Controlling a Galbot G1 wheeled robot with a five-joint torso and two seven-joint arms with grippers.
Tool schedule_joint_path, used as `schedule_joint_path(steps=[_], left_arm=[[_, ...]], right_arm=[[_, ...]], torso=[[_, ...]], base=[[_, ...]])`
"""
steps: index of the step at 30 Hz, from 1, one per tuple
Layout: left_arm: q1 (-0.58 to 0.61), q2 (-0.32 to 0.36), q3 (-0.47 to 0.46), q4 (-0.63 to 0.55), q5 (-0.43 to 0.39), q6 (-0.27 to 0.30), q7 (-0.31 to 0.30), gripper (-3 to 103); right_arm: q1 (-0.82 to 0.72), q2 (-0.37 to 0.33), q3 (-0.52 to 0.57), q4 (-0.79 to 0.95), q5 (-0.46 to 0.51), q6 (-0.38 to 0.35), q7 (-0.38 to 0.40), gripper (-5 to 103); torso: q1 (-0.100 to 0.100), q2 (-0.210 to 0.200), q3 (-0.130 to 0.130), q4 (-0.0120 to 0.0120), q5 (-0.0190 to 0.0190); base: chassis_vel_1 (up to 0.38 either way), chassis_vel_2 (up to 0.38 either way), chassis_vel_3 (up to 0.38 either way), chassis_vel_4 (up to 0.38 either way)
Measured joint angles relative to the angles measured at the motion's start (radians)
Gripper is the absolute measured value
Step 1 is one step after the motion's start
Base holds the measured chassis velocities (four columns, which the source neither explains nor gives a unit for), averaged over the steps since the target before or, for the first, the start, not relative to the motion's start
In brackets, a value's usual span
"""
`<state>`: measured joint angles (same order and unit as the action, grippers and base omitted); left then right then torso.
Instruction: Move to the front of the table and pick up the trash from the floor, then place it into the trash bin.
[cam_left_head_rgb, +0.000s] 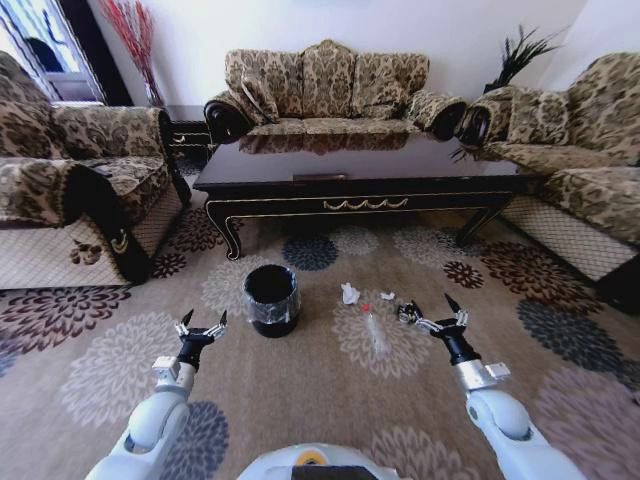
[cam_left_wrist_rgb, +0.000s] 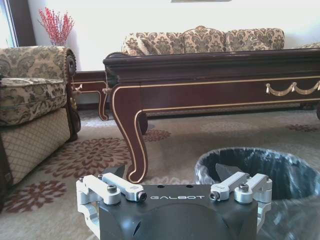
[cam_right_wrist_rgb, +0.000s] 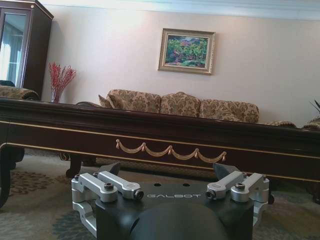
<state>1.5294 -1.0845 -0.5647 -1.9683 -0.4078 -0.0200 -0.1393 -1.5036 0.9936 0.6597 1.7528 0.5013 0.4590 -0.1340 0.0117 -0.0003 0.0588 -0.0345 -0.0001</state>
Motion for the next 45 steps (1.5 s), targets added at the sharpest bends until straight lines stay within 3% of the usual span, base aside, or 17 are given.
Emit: schedule_joint_path(steps=[5,11,12,19,20,22,24,25,27,30,32,33,34,37,41,43,45], left_arm=[[0.003,0.009,0.0,-0.025,-0.003,0.022,-0.016,100],[0.006,0.054,0.008,-0.101,-0.053,0.11,-0.056,100],[0.002,0.096,0.019,-0.139,-0.113,0.167,-0.084,100],[-0.043,0.211,0.02,-0.185,-0.219,0.243,-0.149,100],[-0.057,0.239,0.014,-0.19,-0.275,0.271,-0.173,100],[-0.087,0.286,0.007,-0.19,-0.362,0.321,-0.196,100],[-0.096,0.3,0.007,-0.189,-0.386,0.338,-0.2,100],[-0.123,0.338,0.006,-0.186,-0.45,0.39,-0.21,100],[-0.137,0.357,0.006,-0.183,-0.477,0.414,-0.214,100],[-0.214,0.435,0.017,-0.161,-0.614,0.512,-0.248,100],[-0.227,0.441,0.021,-0.158,-0.642,0.53,-0.259,100],[-0.294,0.459,0.043,-0.139,-0.791,0.608,-0.315,100],[-0.294,0.459,0.043,-0.139,-0.791,0.608,-0.315,100],[-0.416,0.463,0.102,-0.086,-0.991,0.69,-0.405,100],[-0.552,0.458,0.197,-0.024,-1.113,0.731,-0.476,100],[-0.575,0.454,0.217,-0.013,-1.135,0.739,-0.49,100],[-0.679,0.435,0.302,0.048,-1.187,0.759,-0.528,100]], right_arm=[[0.005,0.0,-0.005,-0.006,0.001,0.028,0.0,100],[0.006,0.003,-0.006,-0.01,-0.033,0.026,0.025,100],[0.007,0.004,-0.004,-0.016,-0.066,0.012,0.049,100],[0.018,0.014,0.015,-0.046,-0.109,0.006,0.007,100],[0.02,0.013,0.016,-0.059,-0.137,0.021,0.004,100],[0.023,0.011,0.005,-0.067,-0.237,0.03,0.117,100],[0.023,0.011,0.002,-0.067,-0.252,0.029,0.142,100],[0.023,0.011,-0.003,-0.062,-0.274,0.015,0.18,100],[0.023,0.009,-0.005,-0.06,-0.281,0.008,0.19,100],[0.037,-0.001,-0.027,-0.06,-0.285,-0.004,0.207,100],[0.037,-0.002,-0.029,-0.06,-0.285,-0.005,0.207,100],[0.042,-0.005,-0.038,-0.062,-0.282,-0.005,0.202,100],[0.042,-0.005,-0.038,-0.062,-0.282,-0.005,0.202,100],[0.046,-0.006,-0.05,-0.065,-0.277,-0.005,0.197,100],[0.044,-0.005,-0.051,-0.068,-0.27,-0.005,0.195,100],[0.044,-0.005,-0.05,-0.069,-0.267,-0.005,0.195,100],[0.045,-0.006,-0.05,-0.071,-0.255,-0.005,0.194,100]], torso=[[0.0,0.0,0.0,0.0,0.0002],[0.0,0.0,0.0,0.0002,0.0001],[0.0,0.0,0.0,0.0001,0.0],[0.0,0.0,0.0,-0.0001,0.0],[0.0,0.0,0.0,-0.0001,0.0],[0.0,0.0,0.0,0.0003,-0.0003],[0.0,0.0,0.0,0.0001,-0.0003],[0.0,0.0,0.0,0.0,0.0003],[0.0,0.0,0.0,-0.0001,0.0001],[0.0,0.0,0.0,0.0004,0.0003],[0.0,0.0,0.0,0.0005,0.0003],[0.0,0.0,0.0,0.0001,-0.0002],[0.0,0.0,0.0,0.0001,-0.0002],[0.0,0.0,0.0,0.0,0.0002],[0.0,0.0,0.0,-0.0001,0.0001],[0.0,0.0,0.0,-0.0001,0.0002],[0.0,0.0,0.0,0.0001,0.0002]], base=[[-0.143,0.144,0.142,-0.126],[-0.031,0.021,0.022,-0.024],[0.0,0.0,0.0,0.0],[0.0,0.0,0.0,0.0],[0.0,0.0,0.0,0.0],[0.0,0.0,0.0,0.0],[0.0,0.0,0.0,0.0],[0.0,0.0,0.0,0.0],[0.0,0.0,0.0,0.0],[0.0,0.0,0.0,0.0],[0.0,0.0,0.0,0.0],[0.0,0.0,0.0,0.0],[0.0,0.0,0.0,0.0],[0.0,0.0,0.0,0.0],[0.0,0.0,0.0,0.0],[0.0,0.0,0.0,0.0],[0.0,0.0,0.0,0.0]])
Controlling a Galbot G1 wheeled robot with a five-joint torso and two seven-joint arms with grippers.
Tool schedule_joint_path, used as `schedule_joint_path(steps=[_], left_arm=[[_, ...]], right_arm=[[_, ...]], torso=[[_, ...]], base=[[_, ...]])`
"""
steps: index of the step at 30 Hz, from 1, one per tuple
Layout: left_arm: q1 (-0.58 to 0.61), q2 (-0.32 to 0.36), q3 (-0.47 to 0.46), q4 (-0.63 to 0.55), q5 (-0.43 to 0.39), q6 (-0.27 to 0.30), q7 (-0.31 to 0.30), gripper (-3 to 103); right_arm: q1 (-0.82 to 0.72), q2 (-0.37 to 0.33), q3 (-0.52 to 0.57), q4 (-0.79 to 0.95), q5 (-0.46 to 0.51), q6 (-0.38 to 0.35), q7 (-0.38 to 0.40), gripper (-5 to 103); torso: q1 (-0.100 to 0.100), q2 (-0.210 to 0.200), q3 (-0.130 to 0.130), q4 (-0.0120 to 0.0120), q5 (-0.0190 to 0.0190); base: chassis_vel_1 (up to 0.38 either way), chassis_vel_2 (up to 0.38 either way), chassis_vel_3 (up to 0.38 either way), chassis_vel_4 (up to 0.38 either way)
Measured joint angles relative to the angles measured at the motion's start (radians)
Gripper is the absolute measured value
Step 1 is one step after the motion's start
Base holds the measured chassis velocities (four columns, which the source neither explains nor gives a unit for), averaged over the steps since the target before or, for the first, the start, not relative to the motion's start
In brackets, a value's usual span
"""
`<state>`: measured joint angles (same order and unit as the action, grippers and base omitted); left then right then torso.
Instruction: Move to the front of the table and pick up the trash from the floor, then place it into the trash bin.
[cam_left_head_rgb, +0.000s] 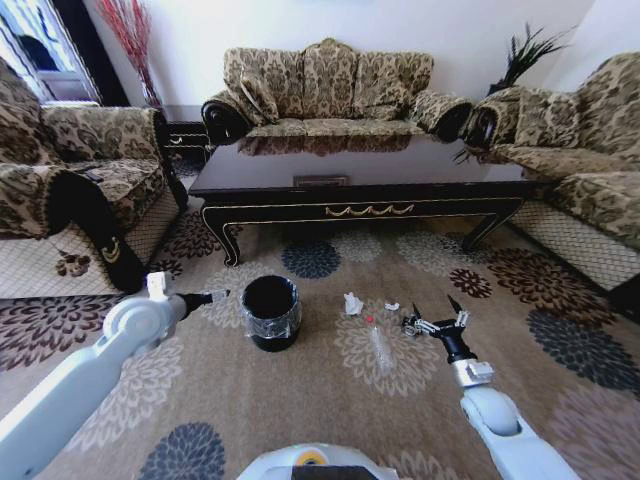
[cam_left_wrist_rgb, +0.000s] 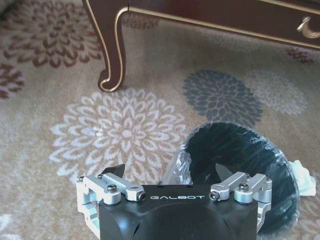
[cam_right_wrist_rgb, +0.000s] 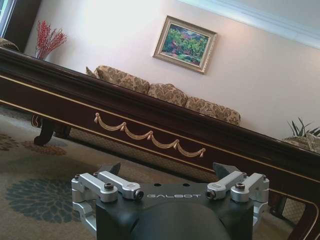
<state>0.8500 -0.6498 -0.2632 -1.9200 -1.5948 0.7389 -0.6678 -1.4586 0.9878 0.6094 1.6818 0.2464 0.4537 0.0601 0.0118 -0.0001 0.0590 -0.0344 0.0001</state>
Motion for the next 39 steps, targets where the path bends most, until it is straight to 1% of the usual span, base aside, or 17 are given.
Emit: schedule_joint_path(steps=[1,2,3,5,6,7,11,12,15,17,18,22,23,26,28,37,39], left_arm=[[-0.038,-0.01,0.034,0.026,-0.01,0.004,-0.01,100],[-0.038,-0.01,0.034,0.026,-0.01,0.004,-0.01,100],[-0.068,-0.02,0.059,0.048,-0.02,0.005,-0.019,100],[-0.148,-0.051,0.127,0.108,-0.037,0.005,-0.05,100],[-0.175,-0.06,0.151,0.13,-0.04,0.005,-0.052,100],[-0.175,-0.06,0.151,0.13,-0.04,0.005,-0.052,100],[-0.258,-0.091,0.244,0.217,-0.053,0.004,-0.056,100],[-0.258,-0.091,0.244,0.217,-0.053,0.004,-0.056,100],[-0.306,-0.137,0.294,0.285,-0.063,0.002,-0.048,100],[-0.312,-0.145,0.301,0.295,-0.067,0.002,-0.048,100],[-0.33,-0.164,0.318,0.322,-0.073,0.001,-0.044,101],[-0.351,-0.192,0.34,0.36,-0.074,0.0,-0.03,99],[-0.364,-0.215,0.353,0.383,-0.073,0.0,-0.026,99],[-0.37,-0.237,0.363,0.403,-0.068,-0.001,-0.026,99],[-0.367,-0.258,0.372,0.427,-0.049,-0.002,-0.036,99],[-0.334,-0.263,0.373,0.437,-0.041,-0.002,-0.054,99],[-0.331,-0.27,0.373,0.45,-0.041,-0.003,-0.056,97]], right_arm=[[0.0,0.0,0.0,-0.001,0.003,0.0,0.0,100],[0.0,0.0,0.0,-0.001,0.003,0.0,0.0,100],[0.0,0.0,0.0,-0.001,0.004,0.0,0.0,100],[0.001,0.001,0.001,-0.006,0.006,0.0,0.002,100],[0.001,0.002,0.002,-0.008,0.006,-0.001,0.003,100],[0.001,0.002,0.002,-0.008,0.006,-0.001,0.003,100],[-0.001,0.004,0.009,-0.025,0.009,0.002,0.003,100],[-0.001,0.004,0.009,-0.025,0.009,0.002,0.003,100],[0.003,0.005,0.011,-0.035,0.012,0.003,0.003,100],[0.005,0.005,0.01,-0.036,0.012,0.003,0.004,100],[0.007,0.005,0.008,-0.037,0.012,0.003,0.004,100],[0.01,0.005,0.007,-0.04,0.013,0.003,0.005,100],[0.011,0.005,0.005,-0.04,0.013,0.003,0.005,100],[0.012,0.005,0.004,-0.041,0.013,0.002,0.008,100],[0.013,0.005,0.005,-0.043,0.016,0.0,0.014,100],[0.011,0.008,0.013,-0.056,0.028,0.002,0.017,100],[0.012,0.009,0.012,-0.058,0.03,0.002,0.018,100]], torso=[[0.0,0.0,0.0,-0.0002,0.0],[0.0,0.0,0.0,-0.0002,0.0],[0.0,0.0,0.0,-0.0001,-0.0002],[0.0,0.0,0.0,-0.0001,-0.0002],[0.0,0.0,0.0,-0.0003,-0.0001],[0.0,0.0,0.0,-0.0003,-0.0001],[0.0,0.0,0.0,0.0,0.0],[0.0,0.0,0.0,0.0,0.0],[0.0,0.0,0.0,-0.0001,-0.0001],[0.0,0.0,0.0,-0.0001,-0.0001],[0.0,0.0,0.0,-0.0002,0.0],[0.0,0.0,0.0,0.0,0.0],[0.0,0.0,0.0,-0.0001,0.0],[0.0,0.0,0.0,-0.0002,0.0],[0.0,0.0,0.0,-0.0002,0.0],[0.0,0.0,0.0,0.0,0.0],[0.0,0.0,0.0,0.0,-0.0001]], base=[[0.0,0.0,0.0,0.0],[0.0,0.0,0.0,0.0],[0.0,0.0,0.0,0.0],[0.0,0.0,0.0,0.0],[0.0,0.0,0.0,0.0],[0.0,0.0,0.0,0.0],[0.0,0.0,0.0,0.0],[0.0,0.0,0.0,0.0],[0.0,0.0,0.0,0.0],[0.0,0.0,0.0,0.0],[0.0,0.0,0.0,0.0],[0.0,0.0,0.0,0.0],[0.0,0.0,0.0,0.0],[0.0,0.0,0.0,0.0],[0.0,0.0,0.0,0.0],[0.0,0.0,0.0,0.0],[0.0,0.0,0.0,0.0]])
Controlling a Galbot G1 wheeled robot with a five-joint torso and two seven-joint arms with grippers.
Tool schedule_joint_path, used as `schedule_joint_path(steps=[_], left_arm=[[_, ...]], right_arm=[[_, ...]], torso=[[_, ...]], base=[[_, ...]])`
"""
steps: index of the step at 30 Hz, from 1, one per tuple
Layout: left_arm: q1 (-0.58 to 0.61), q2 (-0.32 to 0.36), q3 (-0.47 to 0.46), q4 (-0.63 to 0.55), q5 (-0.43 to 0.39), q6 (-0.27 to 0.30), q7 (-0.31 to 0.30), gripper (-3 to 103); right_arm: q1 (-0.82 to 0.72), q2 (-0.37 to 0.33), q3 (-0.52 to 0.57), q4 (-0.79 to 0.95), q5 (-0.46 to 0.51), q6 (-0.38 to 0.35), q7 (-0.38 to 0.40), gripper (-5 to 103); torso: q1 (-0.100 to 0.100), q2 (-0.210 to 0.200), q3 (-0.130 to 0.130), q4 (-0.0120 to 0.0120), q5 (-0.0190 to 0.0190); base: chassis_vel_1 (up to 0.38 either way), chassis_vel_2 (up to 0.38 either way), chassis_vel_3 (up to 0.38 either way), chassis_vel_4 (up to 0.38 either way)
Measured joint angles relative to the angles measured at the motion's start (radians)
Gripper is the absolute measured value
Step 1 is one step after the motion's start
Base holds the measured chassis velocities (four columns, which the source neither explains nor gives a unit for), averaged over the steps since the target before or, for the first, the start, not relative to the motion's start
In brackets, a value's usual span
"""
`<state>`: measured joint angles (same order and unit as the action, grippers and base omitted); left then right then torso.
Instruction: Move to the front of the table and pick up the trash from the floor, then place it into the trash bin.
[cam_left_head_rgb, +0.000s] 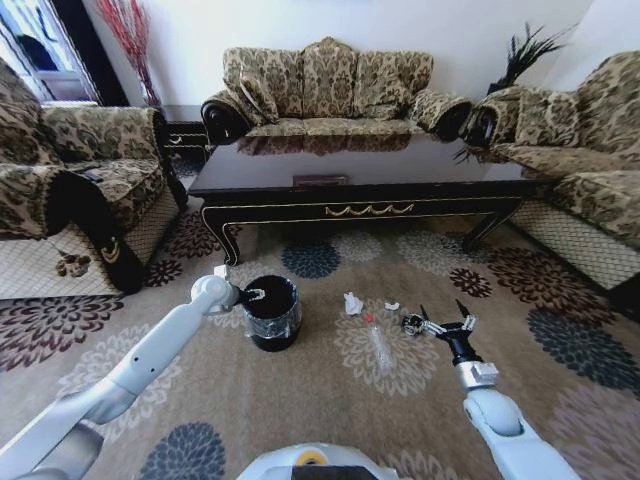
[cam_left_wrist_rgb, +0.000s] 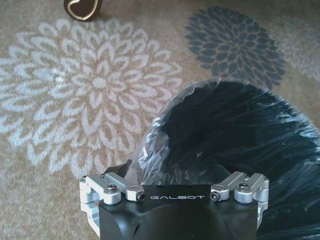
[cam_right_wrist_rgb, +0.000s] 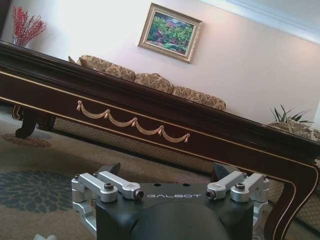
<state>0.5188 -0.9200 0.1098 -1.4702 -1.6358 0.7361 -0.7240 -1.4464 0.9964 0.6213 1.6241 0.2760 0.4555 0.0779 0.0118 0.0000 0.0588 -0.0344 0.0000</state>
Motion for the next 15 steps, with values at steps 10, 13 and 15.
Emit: schedule_joint_path(steps=[10,13,15], left_arm=[[0.001,-0.029,-0.01,0.024,-0.008,-0.001,-0.046,69],[0.006,-0.029,-0.014,0.023,-0.009,-0.002,-0.051,58],[0.009,-0.028,-0.017,0.02,-0.011,-0.003,-0.054,53]], right_arm=[[-0.001,0.002,0.003,-0.004,0.002,0.007,0.005,100],[-0.001,0.002,0.004,-0.006,0.002,0.007,0.015,100],[-0.001,0.002,0.004,-0.007,0.002,0.007,0.02,100]], torso=[[0.0,0.0,0.0,0.0003,0.0002],[0.0,0.0,0.0,0.0002,0.0002],[0.0,0.0,0.0,0.0002,0.0003]], base=[[0.0,0.0,0.0,0.0],[0.0,0.0,0.0,0.0],[0.0,0.0,0.0,0.0]])
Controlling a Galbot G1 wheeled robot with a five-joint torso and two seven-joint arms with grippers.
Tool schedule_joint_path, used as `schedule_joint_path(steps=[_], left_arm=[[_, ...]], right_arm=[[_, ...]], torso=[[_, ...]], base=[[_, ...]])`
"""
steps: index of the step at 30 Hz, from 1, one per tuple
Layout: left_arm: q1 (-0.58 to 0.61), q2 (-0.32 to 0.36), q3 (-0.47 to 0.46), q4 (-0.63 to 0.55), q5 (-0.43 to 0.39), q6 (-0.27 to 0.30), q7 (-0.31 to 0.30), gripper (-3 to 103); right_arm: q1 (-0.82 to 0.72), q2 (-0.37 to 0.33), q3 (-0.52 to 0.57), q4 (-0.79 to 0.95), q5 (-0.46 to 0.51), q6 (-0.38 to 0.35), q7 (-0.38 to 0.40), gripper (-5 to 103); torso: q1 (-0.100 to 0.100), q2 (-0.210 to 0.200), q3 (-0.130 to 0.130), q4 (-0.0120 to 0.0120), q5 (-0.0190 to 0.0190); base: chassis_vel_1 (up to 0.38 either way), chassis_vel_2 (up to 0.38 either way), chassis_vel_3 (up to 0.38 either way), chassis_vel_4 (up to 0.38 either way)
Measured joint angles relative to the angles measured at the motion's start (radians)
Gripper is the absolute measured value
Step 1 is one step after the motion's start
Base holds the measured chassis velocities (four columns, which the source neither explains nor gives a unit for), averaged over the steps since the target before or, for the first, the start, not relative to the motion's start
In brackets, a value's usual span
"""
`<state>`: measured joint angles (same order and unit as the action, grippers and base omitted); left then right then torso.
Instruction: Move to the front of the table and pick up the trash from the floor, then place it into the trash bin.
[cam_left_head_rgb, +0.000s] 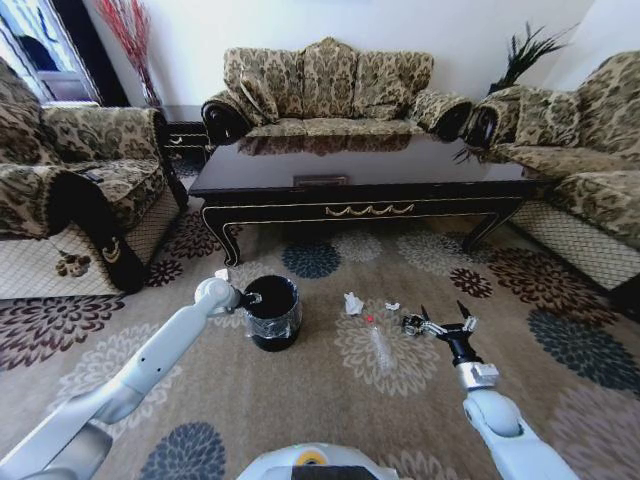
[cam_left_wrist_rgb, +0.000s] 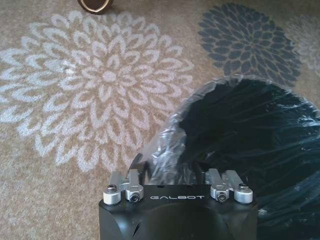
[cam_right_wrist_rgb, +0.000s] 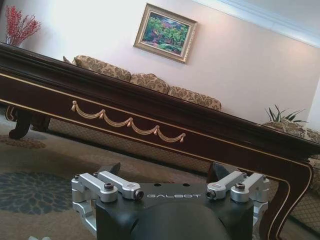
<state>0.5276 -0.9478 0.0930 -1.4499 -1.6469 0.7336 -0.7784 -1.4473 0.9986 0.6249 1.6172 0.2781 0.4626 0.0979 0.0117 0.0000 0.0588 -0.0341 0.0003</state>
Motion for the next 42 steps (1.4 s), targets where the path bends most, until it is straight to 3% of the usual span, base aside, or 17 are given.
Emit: schedule_joint_path(steps=[3,8,9,15,21,26,29,30,32,34,40,42], left_arm=[[0.011,0.012,-0.009,-0.02,-0.017,0.0,-0.009,36],[0.02,0.026,-0.016,-0.039,-0.029,0.0,-0.014,26],[0.028,0.033,-0.021,-0.05,-0.033,0.001,-0.021,15],[0.062,0.071,-0.045,-0.095,-0.057,0.004,-0.033,0],[0.087,0.089,-0.068,-0.119,-0.07,0.003,-0.058,0],[0.102,0.14,-0.08,-0.163,-0.117,0.003,-0.096,0],[0.1,0.192,-0.07,-0.206,-0.172,0.003,-0.148,0],[0.09,0.227,-0.044,-0.235,-0.198,0.003,-0.168,0],[0.084,0.235,-0.034,-0.241,-0.204,0.003,-0.173,0],[0.053,0.256,0.011,-0.264,-0.221,0.003,-0.181,0],[0.034,0.254,0.053,-0.279,-0.227,0.002,-0.184,0],[0.033,0.245,0.069,-0.288,-0.225,0.002,-0.186,0]], right_arm=[[-0.003,-0.001,-0.001,-0.002,-0.008,0.003,-0.023,100],[-0.006,-0.001,-0.009,0.003,-0.008,-0.009,-0.03,100],[-0.006,0.0,-0.013,0.002,-0.008,-0.015,-0.03,100],[-0.014,-0.002,-0.017,0.002,0.008,-0.028,-0.022,100],[-0.02,-0.005,-0.024,0.009,0.022,-0.057,0.01,100],[-0.042,-0.017,-0.046,0.047,0.041,-0.15,0.074,100],[-0.056,-0.031,-0.074,0.096,0.1,-0.261,0.144,100],[-0.057,-0.042,-0.1,0.132,0.158,-0.34,0.2,100],[-0.057,-0.046,-0.108,0.142,0.171,-0.366,0.217,100],[-0.053,-0.061,-0.143,0.184,0.202,-0.46,0.281,100],[-0.051,-0.081,-0.212,0.236,0.241,-0.536,0.342,100],[-0.044,-0.092,-0.29,0.256,0.264,-0.562,0.364,100]], torso=[[0.0,0.0,0.0,-0.0002,-0.0004],[0.0,0.0,0.0,-0.0004,-0.0004],[0.0,0.0,0.0,-0.0005,-0.0005],[0.0,0.0,0.0,-0.0005,-0.0004],[0.0,0.0,0.0,-0.0006,-0.0004],[0.0,0.0,0.0,-0.0004,-0.0005],[0.0,0.0,0.0,-0.0005,-0.0001],[0.0,0.0,0.0,0.0,-0.0004],[0.0,0.0,0.0,0.0,-0.0004],[0.0,0.0,0.0,-0.0001,-0.0003],[0.0,0.0,0.0,-0.0006,-0.0006],[0.0,0.0,0.0,-0.0004,-0.0005]], base=[[0.0,0.0,0.0,0.0],[0.0,0.0,0.0,0.0],[0.0,0.0,0.0,0.0],[0.0,0.0,0.0,0.0],[0.0,0.0,0.0,0.0],[0.0,0.0,0.0,0.0],[0.0,0.0,0.0,0.0],[0.0,0.0,0.0,0.0],[0.0,0.0,0.0,0.0],[0.0,0.0,0.0,0.0],[0.0,0.0,0.0,0.0],[0.0,0.0,0.0,0.0]])
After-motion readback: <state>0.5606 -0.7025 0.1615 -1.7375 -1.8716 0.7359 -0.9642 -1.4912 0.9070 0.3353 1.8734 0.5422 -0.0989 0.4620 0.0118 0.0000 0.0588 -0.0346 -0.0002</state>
